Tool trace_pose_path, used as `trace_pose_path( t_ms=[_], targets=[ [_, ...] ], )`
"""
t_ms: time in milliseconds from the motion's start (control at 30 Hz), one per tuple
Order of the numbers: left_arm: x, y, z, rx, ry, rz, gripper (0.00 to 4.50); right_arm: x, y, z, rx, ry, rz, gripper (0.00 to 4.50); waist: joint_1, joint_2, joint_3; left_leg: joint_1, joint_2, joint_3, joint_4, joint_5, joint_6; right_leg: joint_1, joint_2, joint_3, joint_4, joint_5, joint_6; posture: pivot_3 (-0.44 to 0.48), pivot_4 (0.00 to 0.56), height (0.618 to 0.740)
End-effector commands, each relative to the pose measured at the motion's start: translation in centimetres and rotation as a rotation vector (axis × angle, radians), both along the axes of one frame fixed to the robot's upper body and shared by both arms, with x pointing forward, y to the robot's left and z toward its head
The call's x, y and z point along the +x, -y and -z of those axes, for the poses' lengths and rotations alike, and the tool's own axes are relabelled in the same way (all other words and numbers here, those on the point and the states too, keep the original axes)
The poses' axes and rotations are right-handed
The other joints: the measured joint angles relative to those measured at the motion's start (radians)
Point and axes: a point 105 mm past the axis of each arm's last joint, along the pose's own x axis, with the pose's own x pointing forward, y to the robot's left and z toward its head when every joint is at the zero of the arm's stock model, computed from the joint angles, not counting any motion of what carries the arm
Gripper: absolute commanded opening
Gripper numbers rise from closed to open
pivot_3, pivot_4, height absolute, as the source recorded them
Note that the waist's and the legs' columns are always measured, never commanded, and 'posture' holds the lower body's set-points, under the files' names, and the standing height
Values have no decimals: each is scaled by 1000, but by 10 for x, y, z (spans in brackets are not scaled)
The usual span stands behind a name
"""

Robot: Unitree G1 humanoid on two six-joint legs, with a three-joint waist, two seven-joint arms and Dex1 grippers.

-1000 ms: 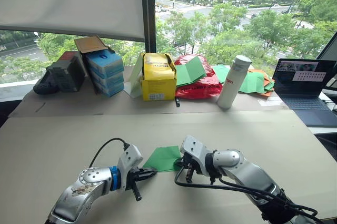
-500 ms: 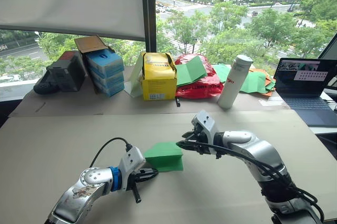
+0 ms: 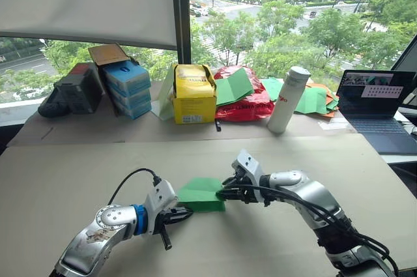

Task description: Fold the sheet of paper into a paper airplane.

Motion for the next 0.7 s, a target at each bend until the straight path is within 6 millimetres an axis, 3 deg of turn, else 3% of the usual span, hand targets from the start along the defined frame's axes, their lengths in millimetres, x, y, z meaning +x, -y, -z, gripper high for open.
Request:
trace_pose_path(
  t_ms=[33, 167, 333, 400, 533, 700],
  targets=[
    [-2, 1, -17, -24, 29, 12, 0, -8, -6, -7, -22, 88, -28, 2260, -2, 0, 0, 0, 0, 0, 0, 0, 0, 0, 0, 0, 0, 0, 0, 0, 150, 740],
    [-11, 9, -40, -141, 12, 47, 0, -11, -3, 3, -56, 102, -10, 2260, -4, 0, 0, -1, 0, 0, 0, 0, 0, -1, 0, 0, 0, 0, 0, 0, 150, 740],
    [5, 6, -57, -237, 25, -24, 0, -9, -2, 3, -50, 102, 2, 2260, -1, 0, 0, -1, 0, 0, 0, 1, -1, -1, 0, 0, 0, 0, 0, 0, 150, 740],
    [13, 4, -49, -209, 26, -67, 0, -9, -1, 3, -54, 104, 3, 2260, -1, 0, 0, 0, 0, 0, 0, 1, -1, 0, 1, -1, 0, 0, 0, 0, 150, 740],
    [10, 4, -9, -77, -7, -58, 0, -9, -1, -2, -48, 116, 4, 2260, -3, 0, 0, 0, -1, 1, 0, 1, -1, 1, 2, -1, 0, 0, 0, 0, 150, 740],
    [6, 7, -4, -62, -2, -32, 0, -3, -3, -18, -1, 135, 18, 2260, 0, 0, 0, 0, -1, 1, 1, 1, -1, 1, 2, -1, -1, 0, 0, 0, 150, 740]
  ],
)
